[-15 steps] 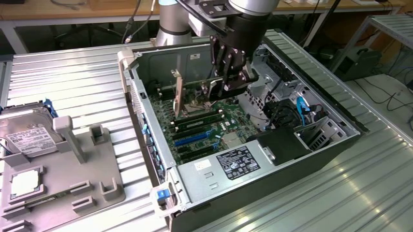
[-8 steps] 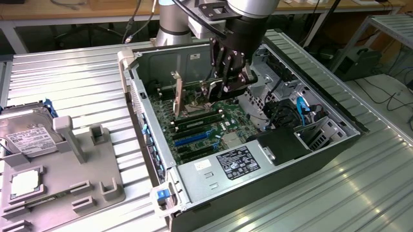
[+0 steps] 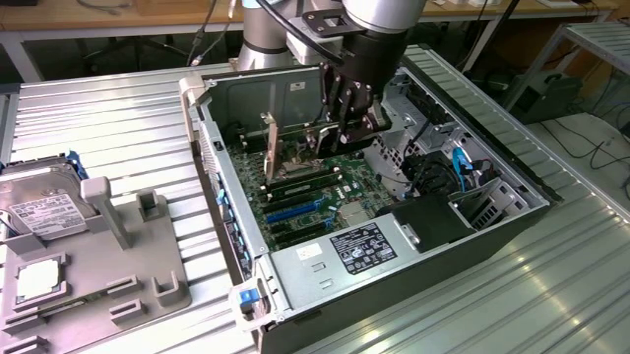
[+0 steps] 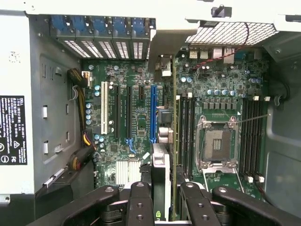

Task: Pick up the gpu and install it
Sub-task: 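Insert the gpu into the slot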

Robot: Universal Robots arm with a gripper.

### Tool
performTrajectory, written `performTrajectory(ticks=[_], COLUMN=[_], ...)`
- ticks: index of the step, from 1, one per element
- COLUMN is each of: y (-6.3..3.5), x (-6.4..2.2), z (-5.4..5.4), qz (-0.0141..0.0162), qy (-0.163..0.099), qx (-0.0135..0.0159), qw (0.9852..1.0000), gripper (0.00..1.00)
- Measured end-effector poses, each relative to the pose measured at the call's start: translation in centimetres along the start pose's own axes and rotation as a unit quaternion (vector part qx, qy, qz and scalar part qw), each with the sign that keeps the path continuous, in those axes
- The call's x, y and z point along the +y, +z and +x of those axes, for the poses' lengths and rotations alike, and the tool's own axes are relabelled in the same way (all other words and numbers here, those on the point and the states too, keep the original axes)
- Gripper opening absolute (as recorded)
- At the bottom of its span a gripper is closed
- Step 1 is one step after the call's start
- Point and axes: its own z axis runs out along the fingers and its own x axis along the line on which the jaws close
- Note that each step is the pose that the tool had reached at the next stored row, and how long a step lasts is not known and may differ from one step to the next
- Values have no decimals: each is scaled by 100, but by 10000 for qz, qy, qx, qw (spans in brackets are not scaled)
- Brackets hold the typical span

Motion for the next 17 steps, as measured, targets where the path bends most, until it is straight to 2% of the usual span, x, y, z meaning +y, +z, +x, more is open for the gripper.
performTrajectory(ticks=[4, 8, 12, 17], y=[42, 292, 491, 535], x=[0, -2, -3, -3], z=[2, 15, 25, 27], qz=[0, 0, 0, 0], qy=[0, 0, 0, 0], qx=[0, 0, 0, 0], qw=[10000, 10000, 10000, 10000], gripper=[28, 28, 28, 28])
